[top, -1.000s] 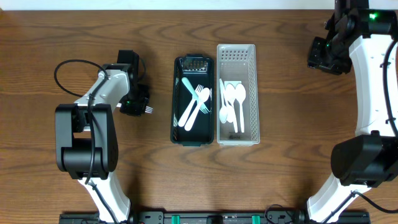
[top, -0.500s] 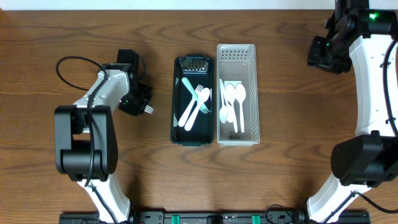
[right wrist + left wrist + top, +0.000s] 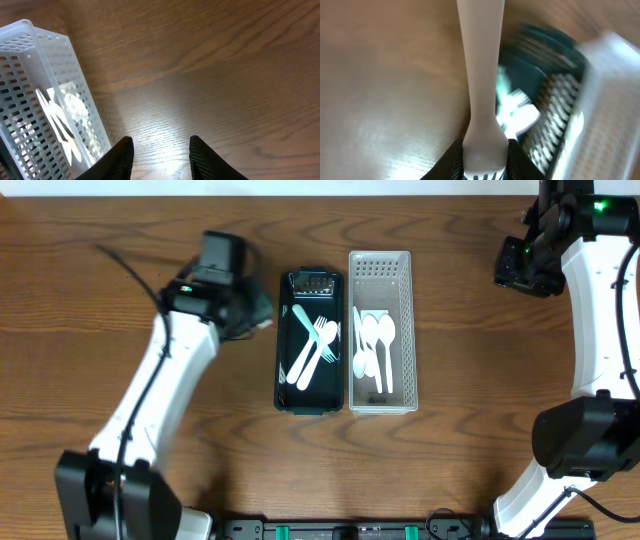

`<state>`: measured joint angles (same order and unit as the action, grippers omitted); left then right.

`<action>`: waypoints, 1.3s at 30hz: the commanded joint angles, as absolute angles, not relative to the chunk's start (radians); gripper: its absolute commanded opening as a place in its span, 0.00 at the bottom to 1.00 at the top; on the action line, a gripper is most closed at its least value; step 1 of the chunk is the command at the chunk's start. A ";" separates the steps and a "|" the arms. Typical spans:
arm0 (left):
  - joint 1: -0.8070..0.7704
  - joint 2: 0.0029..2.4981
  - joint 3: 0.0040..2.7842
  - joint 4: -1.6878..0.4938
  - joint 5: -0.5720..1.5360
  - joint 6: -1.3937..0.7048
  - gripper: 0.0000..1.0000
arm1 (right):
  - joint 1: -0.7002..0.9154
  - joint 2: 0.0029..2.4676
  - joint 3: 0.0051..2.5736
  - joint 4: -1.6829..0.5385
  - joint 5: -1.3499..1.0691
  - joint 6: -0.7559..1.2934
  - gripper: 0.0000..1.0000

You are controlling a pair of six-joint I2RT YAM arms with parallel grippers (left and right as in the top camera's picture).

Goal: Pack container
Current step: 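Place the white fork into the dark green tray and release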

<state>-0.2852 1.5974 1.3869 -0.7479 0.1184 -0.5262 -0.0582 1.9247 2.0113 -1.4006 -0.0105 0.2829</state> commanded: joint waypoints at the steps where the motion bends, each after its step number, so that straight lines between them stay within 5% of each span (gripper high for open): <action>1: -0.393 1.570 1.425 -0.753 0.085 -0.218 0.06 | -0.066 1.933 2.014 -1.399 -0.005 0.276 0.39; 7: -0.516 1.621 1.422 -0.768 0.040 -0.166 0.06 | -0.066 1.933 2.014 -1.404 -0.004 0.276 0.39; 20: -0.513 1.898 1.420 -0.784 0.030 -0.165 0.07 | -0.066 1.933 2.014 -1.412 -0.004 0.276 0.40; 21: -0.513 1.909 1.420 -0.784 0.030 -0.165 0.14 | -0.066 1.933 2.014 -1.413 -0.004 0.276 0.40; 22: -0.512 1.912 1.420 -0.784 0.029 -0.165 0.32 | -0.066 1.933 2.014 -1.414 -0.004 0.276 0.40; 24: -0.512 1.913 1.420 -0.782 0.024 -0.165 0.42 | -0.066 1.933 2.014 -1.414 -0.004 0.276 0.39; 30: -0.512 1.876 1.423 -0.787 -0.022 -0.100 0.59 | -0.066 1.933 2.014 -1.404 -0.004 0.270 0.40; 39: -0.508 1.620 1.462 -0.780 -0.215 -0.063 0.68 | -0.027 1.932 2.014 -1.254 -0.004 0.125 0.36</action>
